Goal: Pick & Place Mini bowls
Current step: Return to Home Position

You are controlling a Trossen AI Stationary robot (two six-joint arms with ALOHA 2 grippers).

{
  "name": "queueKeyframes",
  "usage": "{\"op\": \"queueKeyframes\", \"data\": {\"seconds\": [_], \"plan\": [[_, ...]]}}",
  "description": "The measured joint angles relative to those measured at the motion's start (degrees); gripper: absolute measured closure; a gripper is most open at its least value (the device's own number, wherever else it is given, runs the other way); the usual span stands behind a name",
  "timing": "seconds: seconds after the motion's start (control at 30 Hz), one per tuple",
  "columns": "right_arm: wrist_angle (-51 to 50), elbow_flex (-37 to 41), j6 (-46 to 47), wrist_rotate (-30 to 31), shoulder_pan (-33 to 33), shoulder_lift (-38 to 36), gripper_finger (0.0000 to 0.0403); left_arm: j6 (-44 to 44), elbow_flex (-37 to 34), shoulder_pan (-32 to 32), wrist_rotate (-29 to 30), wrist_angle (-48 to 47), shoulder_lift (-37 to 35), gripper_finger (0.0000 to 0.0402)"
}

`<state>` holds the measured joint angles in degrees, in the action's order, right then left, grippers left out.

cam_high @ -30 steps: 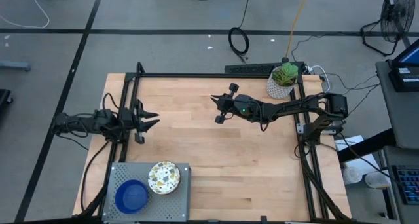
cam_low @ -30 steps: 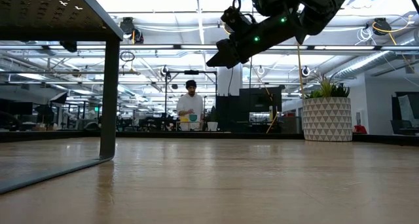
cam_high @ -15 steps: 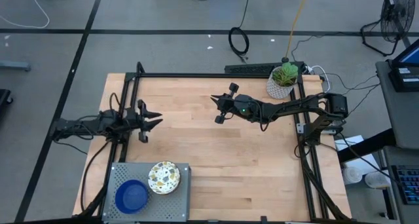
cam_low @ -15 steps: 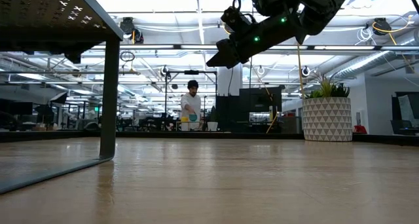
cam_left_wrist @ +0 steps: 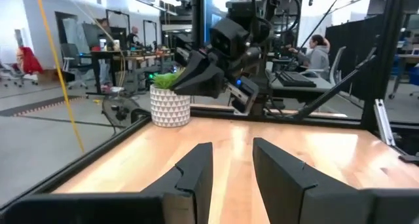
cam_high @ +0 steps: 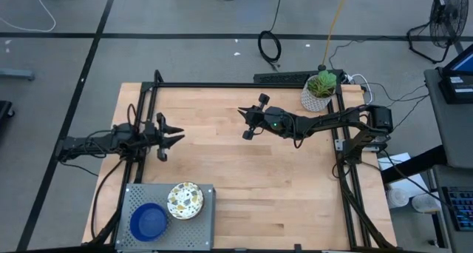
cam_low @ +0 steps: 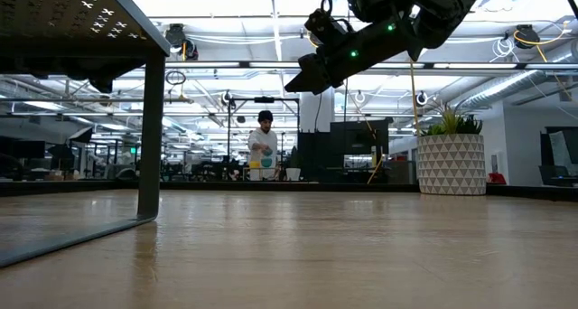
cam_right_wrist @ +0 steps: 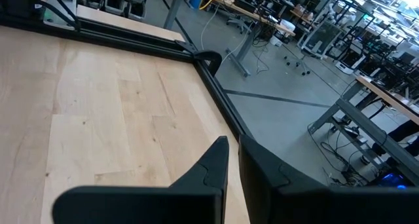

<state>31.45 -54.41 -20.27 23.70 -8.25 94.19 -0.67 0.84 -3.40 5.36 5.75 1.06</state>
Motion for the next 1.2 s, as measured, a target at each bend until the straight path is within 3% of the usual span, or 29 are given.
{"op": "queueKeyframes", "data": {"seconds": [0.2, 0.33, 0.93, 1.2], "plan": [[0.01, 0.00, -0.02, -0.01, 0.00, 0.00, 0.0380, -0.48, 0.11, 0.00, -1.13, -1.38, -0.02, 0.0289], [0.01, 0.00, 0.00, -0.02, 0.00, 0.00, 0.0379, -2.66, 0.13, -0.09, 1.88, -3.50, 0.02, 0.0289], [0.39, 0.02, -0.88, 0.26, 0.14, 0.02, 0.0379, 1.48, 0.13, -0.07, 2.17, -4.15, 0.07, 0.0289], [-13.02, 0.04, -5.27, 10.39, 5.82, -15.14, 0.0379, 1.40, 0.00, -0.07, 2.21, -2.59, 0.05, 0.0289]]}}
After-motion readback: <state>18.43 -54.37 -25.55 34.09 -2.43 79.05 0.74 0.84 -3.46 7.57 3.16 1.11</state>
